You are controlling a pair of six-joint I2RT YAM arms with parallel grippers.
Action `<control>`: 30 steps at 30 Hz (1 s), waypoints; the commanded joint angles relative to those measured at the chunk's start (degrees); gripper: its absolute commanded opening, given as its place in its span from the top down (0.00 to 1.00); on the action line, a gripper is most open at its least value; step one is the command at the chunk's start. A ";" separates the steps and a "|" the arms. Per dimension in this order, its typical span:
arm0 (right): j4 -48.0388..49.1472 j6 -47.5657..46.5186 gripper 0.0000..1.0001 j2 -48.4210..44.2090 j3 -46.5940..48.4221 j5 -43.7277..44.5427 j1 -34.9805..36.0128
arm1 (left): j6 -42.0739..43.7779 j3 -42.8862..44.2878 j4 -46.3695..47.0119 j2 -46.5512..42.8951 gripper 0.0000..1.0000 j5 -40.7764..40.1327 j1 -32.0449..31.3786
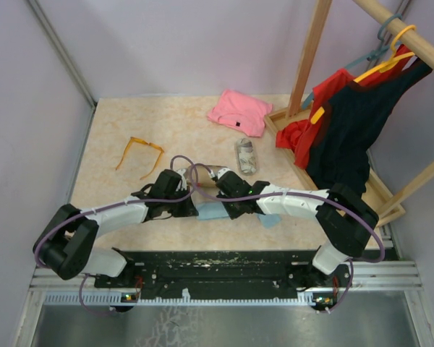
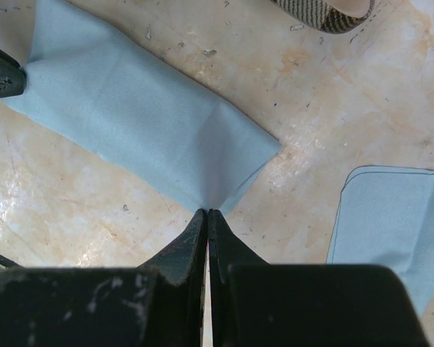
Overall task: Organize the sunglasses
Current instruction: Fold the glasses cleaning cloth at the center of the board.
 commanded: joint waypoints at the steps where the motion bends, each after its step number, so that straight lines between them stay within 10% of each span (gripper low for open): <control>1: 0.94 -0.38 0.97 0.22 -0.17 -0.25 0.72 | -0.05 -0.38 1.62 1.00 0.99 0.56 -0.37; 16: 0.85 1.36 0.64 -8.70 -0.27 7.22 0.64 | 1.83 4.53 -5.72 -5.43 0.49 -5.47 -0.31; 20: 4.95 1.70 0.45 -14.82 -2.41 10.21 -1.11 | 2.94 6.30 -8.39 -9.05 0.43 -10.19 -0.29; 30: 7.50 3.68 0.45 -7.45 -1.11 2.00 -5.92 | 4.03 4.78 -1.09 -3.74 0.45 -10.81 0.07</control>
